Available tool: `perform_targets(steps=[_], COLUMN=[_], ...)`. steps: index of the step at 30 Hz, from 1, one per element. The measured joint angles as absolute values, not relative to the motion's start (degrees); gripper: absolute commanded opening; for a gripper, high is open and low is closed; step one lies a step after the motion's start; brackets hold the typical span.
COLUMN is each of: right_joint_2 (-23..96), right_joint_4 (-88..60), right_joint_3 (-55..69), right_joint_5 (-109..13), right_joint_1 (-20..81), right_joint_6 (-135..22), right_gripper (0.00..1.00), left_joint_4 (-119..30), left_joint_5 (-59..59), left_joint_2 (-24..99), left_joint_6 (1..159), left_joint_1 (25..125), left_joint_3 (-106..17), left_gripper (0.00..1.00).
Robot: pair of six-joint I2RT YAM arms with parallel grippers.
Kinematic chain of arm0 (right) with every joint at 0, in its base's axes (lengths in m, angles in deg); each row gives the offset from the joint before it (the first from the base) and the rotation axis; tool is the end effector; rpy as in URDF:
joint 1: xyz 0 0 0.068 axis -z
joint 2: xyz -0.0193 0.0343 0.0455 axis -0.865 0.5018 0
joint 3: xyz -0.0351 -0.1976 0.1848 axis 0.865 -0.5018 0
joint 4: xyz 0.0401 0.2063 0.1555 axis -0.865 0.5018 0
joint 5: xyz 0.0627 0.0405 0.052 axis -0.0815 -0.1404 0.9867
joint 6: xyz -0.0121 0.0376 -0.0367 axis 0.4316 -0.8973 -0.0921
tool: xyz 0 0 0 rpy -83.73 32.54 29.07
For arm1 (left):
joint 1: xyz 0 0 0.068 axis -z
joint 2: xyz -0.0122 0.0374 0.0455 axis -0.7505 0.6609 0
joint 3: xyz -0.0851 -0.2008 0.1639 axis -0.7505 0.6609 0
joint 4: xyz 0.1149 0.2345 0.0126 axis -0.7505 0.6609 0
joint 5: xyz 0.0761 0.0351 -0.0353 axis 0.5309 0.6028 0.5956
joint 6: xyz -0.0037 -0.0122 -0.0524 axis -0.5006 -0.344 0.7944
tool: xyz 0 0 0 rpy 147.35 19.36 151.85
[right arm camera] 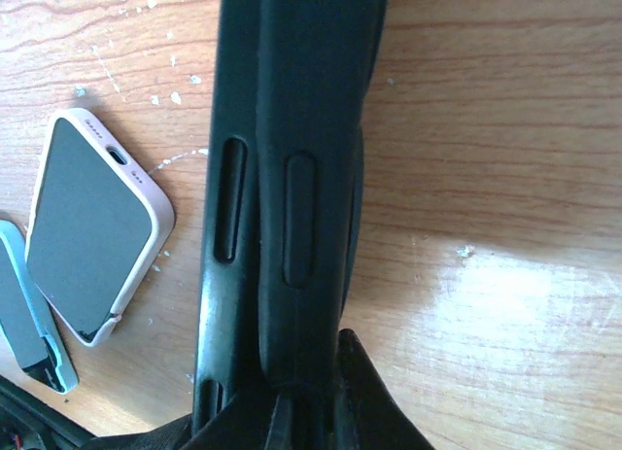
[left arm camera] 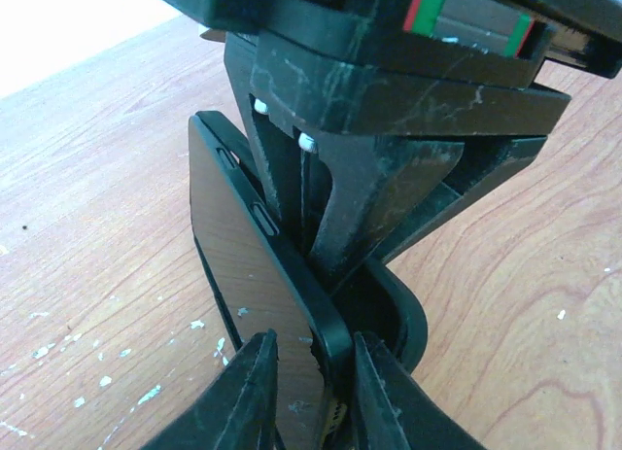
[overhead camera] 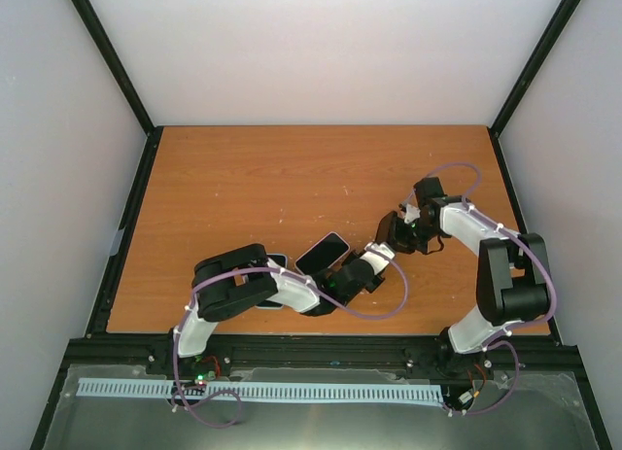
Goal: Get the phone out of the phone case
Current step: Remove the phone case from the phone.
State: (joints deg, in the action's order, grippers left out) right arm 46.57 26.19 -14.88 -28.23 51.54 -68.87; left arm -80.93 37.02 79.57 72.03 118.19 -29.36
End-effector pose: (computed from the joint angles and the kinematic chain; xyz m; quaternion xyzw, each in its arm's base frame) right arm 0.2722 0.0564 0.1739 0.0683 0.9647 0.2510 0.0404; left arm 0.1596 -0.3799 0.1205 0.3236 0.7517 -0.1564 0.5530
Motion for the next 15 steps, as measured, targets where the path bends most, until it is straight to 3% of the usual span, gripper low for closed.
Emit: perform_targets(steps=[15], right_joint_2=[47.3], right_joint_4=[24.03], right_joint_3=[-14.9], right_joint_5=[-27.88], right_joint_1=[52.5], right_joint_6=[-68.66], right_gripper=[0.03], left_joint_4=[-81.81], left_joint_5=[40.24], left_joint_2=[82.5], left_joint_6=[66.15], left_joint_1=[118.15], left_joint_3=[-32.47], left_gripper=[0.0])
